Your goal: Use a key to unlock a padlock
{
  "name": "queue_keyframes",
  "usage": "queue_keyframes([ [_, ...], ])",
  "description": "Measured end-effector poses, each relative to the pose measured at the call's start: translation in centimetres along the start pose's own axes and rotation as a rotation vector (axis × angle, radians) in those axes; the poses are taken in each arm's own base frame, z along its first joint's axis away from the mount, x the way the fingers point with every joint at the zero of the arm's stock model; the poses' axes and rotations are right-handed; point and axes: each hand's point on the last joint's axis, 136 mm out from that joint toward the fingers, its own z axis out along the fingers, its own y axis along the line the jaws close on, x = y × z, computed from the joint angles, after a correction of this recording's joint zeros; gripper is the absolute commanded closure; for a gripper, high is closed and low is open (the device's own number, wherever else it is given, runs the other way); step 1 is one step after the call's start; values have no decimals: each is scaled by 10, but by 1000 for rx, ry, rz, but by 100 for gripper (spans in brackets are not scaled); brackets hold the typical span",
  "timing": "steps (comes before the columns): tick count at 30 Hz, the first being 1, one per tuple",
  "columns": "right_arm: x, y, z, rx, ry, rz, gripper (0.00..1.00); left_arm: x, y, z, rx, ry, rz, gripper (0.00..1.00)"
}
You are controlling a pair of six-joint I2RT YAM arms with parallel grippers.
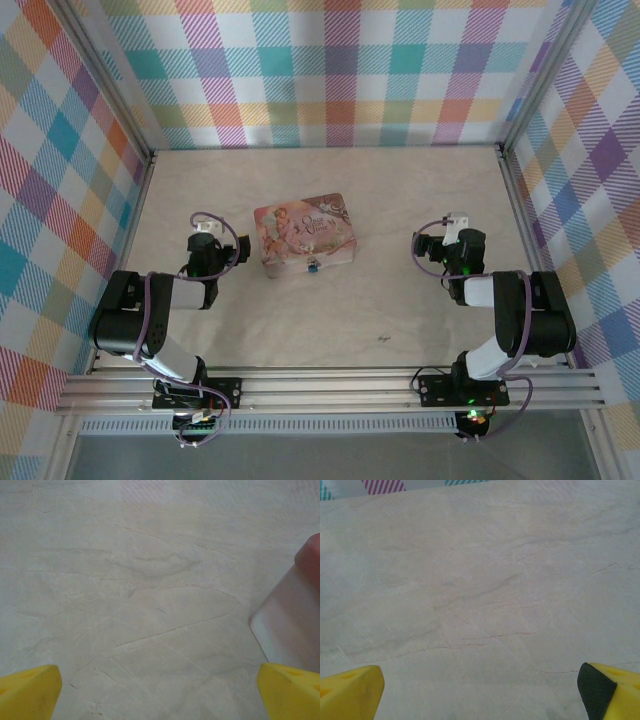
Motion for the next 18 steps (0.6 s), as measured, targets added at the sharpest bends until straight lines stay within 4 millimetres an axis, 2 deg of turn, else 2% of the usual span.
queue_keyframes([
  [9,0,0,0,0,0,0,0,0,-1,0,6,-1,0,0],
  [12,0,0,0,0,1,0,0,-7,0,-8,2,-3,-2,0],
  [14,-1,0,0,1,11,2,0,-26,0,-21,-2,-46,-12,0],
  [15,-4,0,-1,2,15,2,0,-43,1,-31,-4,-91,-22,0],
  [18,-25,3,-8,2,5,2,0,-86,0,-57,1,-193,-64,0],
])
